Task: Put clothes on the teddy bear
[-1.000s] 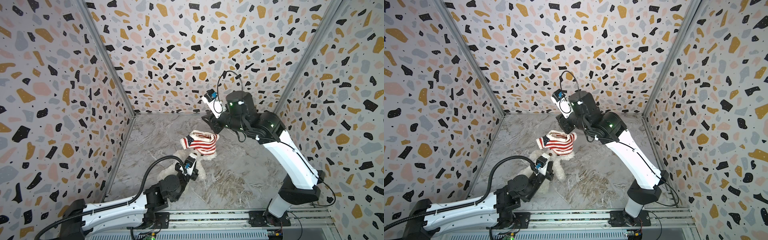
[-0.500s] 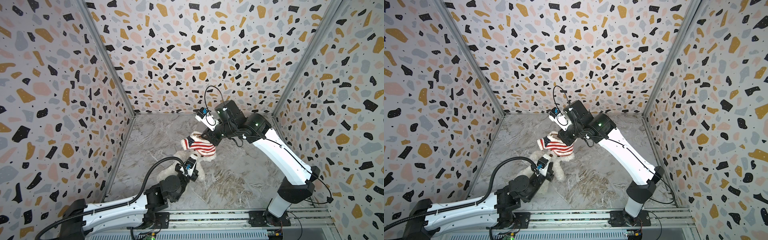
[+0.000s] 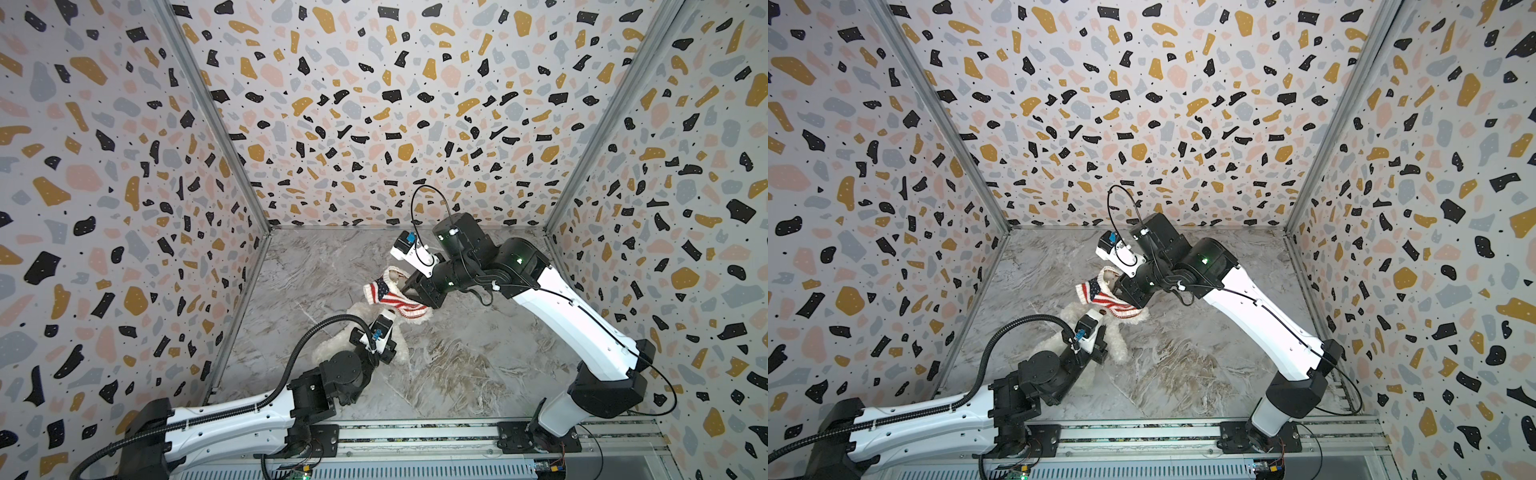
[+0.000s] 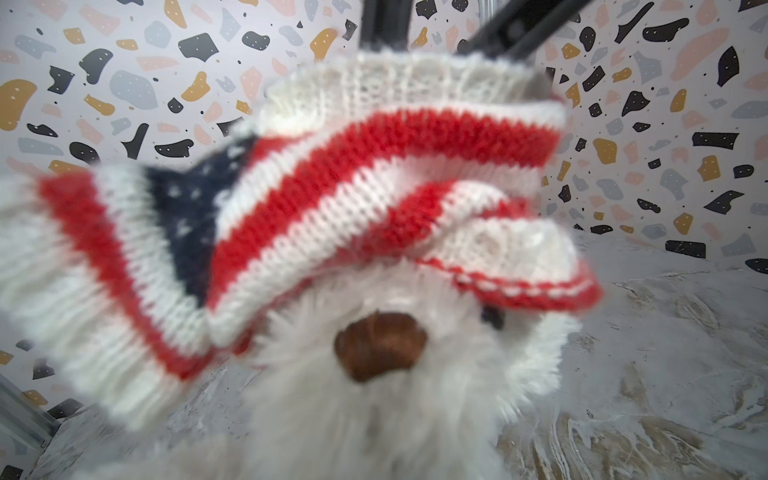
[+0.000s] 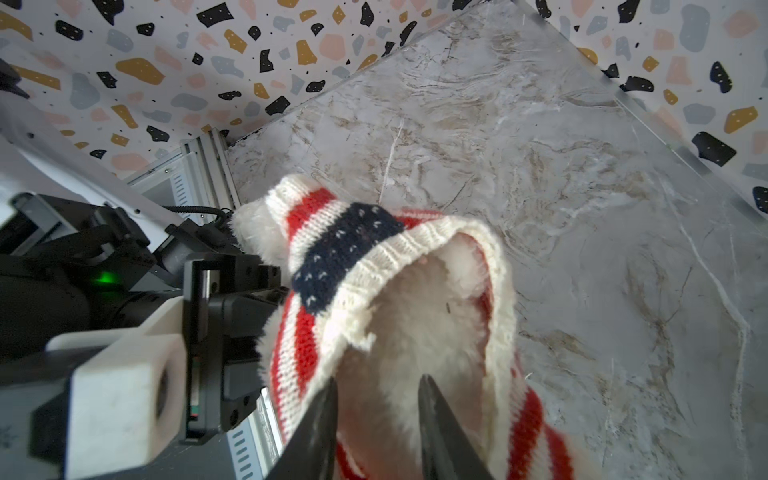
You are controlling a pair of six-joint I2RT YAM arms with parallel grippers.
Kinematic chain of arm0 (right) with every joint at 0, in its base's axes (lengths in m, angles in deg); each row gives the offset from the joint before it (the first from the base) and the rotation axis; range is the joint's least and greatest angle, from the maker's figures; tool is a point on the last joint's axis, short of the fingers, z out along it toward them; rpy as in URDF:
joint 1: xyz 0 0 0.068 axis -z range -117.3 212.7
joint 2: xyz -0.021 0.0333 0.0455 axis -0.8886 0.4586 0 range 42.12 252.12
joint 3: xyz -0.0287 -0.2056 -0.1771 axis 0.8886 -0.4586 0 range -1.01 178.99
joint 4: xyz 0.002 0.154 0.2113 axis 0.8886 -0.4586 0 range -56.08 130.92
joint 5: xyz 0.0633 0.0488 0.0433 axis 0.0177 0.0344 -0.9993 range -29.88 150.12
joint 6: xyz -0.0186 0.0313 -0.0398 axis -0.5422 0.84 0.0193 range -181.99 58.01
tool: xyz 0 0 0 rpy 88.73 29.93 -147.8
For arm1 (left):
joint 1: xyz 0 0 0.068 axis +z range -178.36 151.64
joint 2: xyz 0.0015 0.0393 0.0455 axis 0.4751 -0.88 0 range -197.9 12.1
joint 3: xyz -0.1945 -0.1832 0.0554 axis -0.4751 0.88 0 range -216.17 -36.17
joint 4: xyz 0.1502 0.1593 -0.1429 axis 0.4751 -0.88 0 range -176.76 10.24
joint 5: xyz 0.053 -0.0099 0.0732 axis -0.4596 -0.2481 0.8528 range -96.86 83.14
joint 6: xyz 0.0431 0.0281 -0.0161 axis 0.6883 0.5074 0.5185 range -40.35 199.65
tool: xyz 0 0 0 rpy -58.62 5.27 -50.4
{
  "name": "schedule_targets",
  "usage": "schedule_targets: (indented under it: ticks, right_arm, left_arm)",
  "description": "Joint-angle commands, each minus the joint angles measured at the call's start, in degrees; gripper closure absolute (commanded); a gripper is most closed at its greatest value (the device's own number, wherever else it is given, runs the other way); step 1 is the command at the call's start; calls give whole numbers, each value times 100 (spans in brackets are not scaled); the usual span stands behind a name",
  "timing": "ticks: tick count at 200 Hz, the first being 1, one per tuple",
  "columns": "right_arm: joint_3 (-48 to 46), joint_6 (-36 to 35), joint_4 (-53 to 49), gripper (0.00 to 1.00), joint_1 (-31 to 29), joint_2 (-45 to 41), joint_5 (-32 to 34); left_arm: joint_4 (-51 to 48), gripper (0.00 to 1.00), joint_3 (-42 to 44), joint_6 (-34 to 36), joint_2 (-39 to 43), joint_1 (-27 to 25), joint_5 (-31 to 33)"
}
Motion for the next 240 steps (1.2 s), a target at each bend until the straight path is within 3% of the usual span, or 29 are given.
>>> schedule_targets:
  ticks: [1, 86, 139, 240]
  right_arm:
    - [-32, 14, -98, 65, -85, -158, -164]
    - [-338, 162, -37, 61, -103, -190, 894]
    - [-547, 182, 117, 43, -80, -179, 615]
    - [-922, 40, 325, 44, 45, -44, -231]
  left_arm:
    - [231, 100, 29, 115, 110, -21, 111]
    - [191, 100, 27, 178, 112, -82, 98]
    - [215, 100, 32, 227, 110, -118, 129]
    - [314, 100, 132, 284, 172, -239, 135]
